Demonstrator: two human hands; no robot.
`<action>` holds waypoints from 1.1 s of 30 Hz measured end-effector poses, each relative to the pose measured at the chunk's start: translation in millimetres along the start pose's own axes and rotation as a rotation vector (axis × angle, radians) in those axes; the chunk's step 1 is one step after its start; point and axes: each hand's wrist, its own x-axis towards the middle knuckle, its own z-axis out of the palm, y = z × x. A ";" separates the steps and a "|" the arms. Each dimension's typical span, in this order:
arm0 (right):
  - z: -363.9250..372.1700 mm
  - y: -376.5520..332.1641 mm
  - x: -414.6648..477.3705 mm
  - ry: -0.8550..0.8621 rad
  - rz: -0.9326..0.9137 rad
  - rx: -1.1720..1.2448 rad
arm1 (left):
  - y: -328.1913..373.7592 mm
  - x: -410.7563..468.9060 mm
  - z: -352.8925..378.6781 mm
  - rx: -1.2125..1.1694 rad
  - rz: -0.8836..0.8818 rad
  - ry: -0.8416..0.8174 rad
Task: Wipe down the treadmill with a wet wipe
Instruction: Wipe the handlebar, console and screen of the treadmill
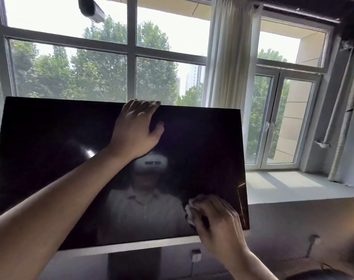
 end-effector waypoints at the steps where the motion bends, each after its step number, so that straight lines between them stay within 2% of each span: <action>1: -4.5 8.1 7.0 -0.009 -0.017 -0.055 | 1.9 0.1 -0.3 0.017 -0.016 -0.002; 3: -12.5 25.0 38.9 0.051 0.040 -0.174 | 10.2 4.2 -2.2 0.050 -0.070 -0.018; 5: -20.1 38.7 82.8 0.168 0.185 -0.191 | 24.6 12.1 -4.2 0.064 -0.126 -0.067; 7: -21.7 47.0 113.6 0.238 0.286 -0.153 | 39.8 18.6 -1.6 0.047 -0.100 -0.120; 9: -17.4 43.8 113.4 0.244 0.310 -0.133 | 51.5 19.9 5.6 0.037 -0.022 -0.135; 12: -6.3 19.4 59.9 0.140 0.265 -0.108 | 53.4 16.2 12.4 0.077 0.017 -0.141; 15: 2.5 -6.5 -11.1 -0.057 0.089 -0.084 | 51.7 12.1 14.3 0.125 0.048 -0.151; 17: -1.1 0.3 -20.0 -0.109 0.026 -0.080 | 52.8 11.5 14.5 0.132 0.050 -0.146; 19: -10.2 19.5 6.4 -0.070 0.113 -0.137 | 53.1 11.3 15.3 0.138 0.055 -0.132; 22: -24.2 49.9 59.8 0.090 0.294 -0.180 | 51.7 10.9 14.2 0.148 0.067 -0.116; 26: -20.0 49.2 58.3 0.200 0.350 -0.115 | 50.6 12.4 14.6 0.155 0.068 -0.120; 28: -12.4 33.9 21.0 0.153 0.318 -0.111 | 52.7 13.3 14.8 0.155 0.058 -0.117; 30: -8.6 17.0 -17.6 0.033 0.222 -0.125 | 53.8 13.3 15.3 0.163 0.052 -0.113; 33: -10.7 25.3 -21.1 -0.061 0.117 -0.169 | 53.2 12.7 15.3 0.174 0.058 -0.104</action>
